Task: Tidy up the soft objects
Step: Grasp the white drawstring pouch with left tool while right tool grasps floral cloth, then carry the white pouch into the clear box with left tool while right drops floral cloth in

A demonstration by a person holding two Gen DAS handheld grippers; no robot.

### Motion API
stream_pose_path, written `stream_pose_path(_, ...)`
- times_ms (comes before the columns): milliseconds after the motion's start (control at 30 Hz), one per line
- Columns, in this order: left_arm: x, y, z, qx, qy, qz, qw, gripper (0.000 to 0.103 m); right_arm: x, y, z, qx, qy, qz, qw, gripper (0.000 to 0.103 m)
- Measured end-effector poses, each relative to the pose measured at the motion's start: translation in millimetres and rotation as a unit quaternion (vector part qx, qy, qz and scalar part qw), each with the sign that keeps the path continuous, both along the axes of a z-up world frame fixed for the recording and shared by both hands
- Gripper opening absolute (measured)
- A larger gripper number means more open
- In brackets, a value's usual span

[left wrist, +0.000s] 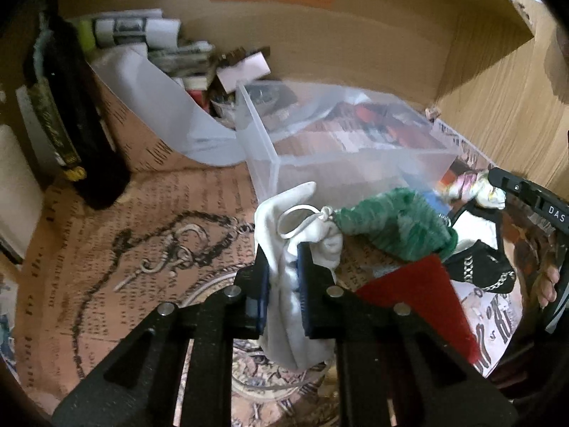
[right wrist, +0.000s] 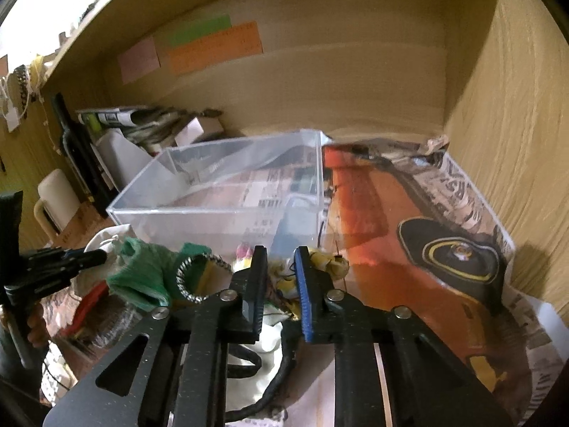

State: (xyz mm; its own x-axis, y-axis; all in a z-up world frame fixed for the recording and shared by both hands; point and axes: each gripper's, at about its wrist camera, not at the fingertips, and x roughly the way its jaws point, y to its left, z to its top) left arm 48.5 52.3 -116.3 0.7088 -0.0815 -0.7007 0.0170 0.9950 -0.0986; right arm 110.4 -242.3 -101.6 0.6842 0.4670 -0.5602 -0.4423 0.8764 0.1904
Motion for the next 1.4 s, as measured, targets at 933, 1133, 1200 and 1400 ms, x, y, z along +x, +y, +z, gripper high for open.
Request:
stream_pose_path(933, 1, 32, 22, 0.019, -0.029, 0.054, 0.998, 0.069, 12, 11, -21, -0.042, 0.042, 0.021, 0.998, 0.04)
stream_pose_path(1133, 19, 57, -26, -0.001, 0.056, 0.07, 0.996, 0.075, 10, 7, -20, -0.035, 0.037, 0.015, 0.999, 0.024)
stream_pose_path(1200, 25, 60, -39, -0.006, 0.072, 0.071, 0.9949, 0.075, 9, 6, -17, -0.033, 0.031, 0.012, 0.999, 0.022)
stream_pose_path(1400, 25, 45, -41, 0.016, 0.061, 0.051, 0.9968, 0.022, 4, 3, -4, -0.021, 0.007, 0.002, 1.0, 0.018)
